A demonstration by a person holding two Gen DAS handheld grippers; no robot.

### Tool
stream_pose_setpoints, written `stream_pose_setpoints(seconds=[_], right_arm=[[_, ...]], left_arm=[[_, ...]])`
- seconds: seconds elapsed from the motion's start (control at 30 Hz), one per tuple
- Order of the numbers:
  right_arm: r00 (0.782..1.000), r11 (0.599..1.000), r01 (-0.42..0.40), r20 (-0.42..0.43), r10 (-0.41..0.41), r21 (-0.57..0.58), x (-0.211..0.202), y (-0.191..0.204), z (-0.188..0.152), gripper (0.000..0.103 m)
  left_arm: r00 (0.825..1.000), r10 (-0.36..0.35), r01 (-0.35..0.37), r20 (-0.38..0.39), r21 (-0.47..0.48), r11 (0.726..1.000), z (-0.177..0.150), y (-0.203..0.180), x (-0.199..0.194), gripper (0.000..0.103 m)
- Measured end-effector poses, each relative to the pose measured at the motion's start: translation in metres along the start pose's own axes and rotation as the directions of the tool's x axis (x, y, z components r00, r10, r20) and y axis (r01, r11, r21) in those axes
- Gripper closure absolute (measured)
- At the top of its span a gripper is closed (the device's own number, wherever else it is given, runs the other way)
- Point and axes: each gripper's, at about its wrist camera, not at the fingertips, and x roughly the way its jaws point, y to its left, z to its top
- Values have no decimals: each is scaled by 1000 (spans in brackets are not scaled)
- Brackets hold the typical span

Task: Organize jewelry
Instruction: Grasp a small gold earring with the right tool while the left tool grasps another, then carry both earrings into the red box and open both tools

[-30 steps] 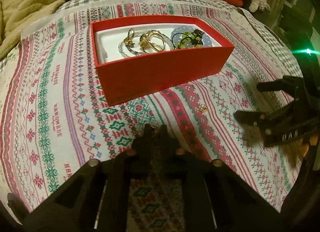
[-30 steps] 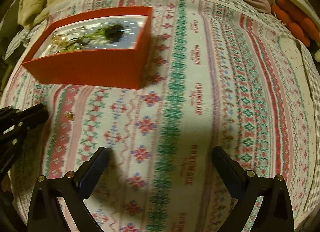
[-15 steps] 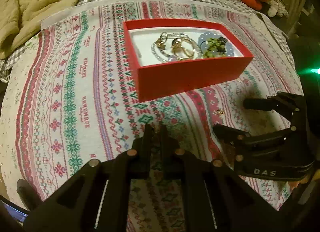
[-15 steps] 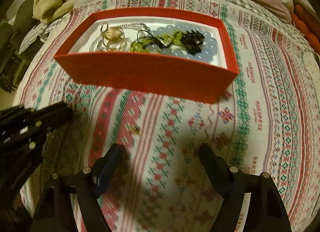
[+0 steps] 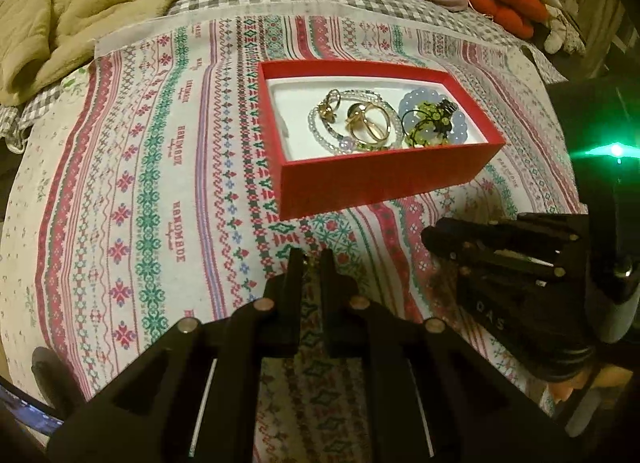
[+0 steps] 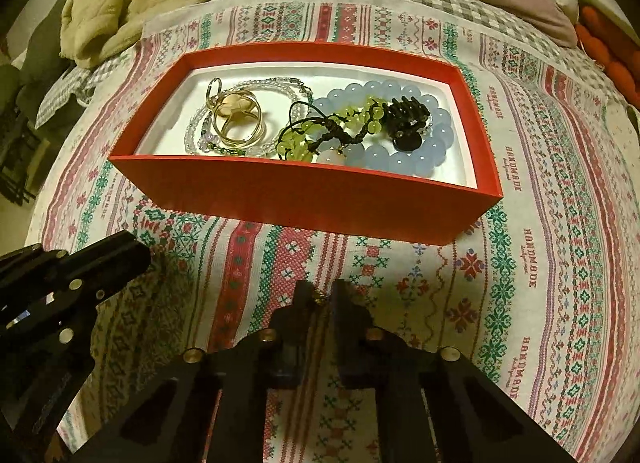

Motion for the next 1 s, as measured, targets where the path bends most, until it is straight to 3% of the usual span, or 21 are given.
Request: stream_pose_setpoints(seconds=[0.67,1.0], right_arm=[[991,991,-130,-10,130,42,-29,-13,-5,94],[979,979,-197,67,193,55,-63,-25,3,94]], left_arm=[[999,-38,39,16,-78,996,13,16,-13,94],[993,-73,83,96,-102,991,31,20,-37,94]])
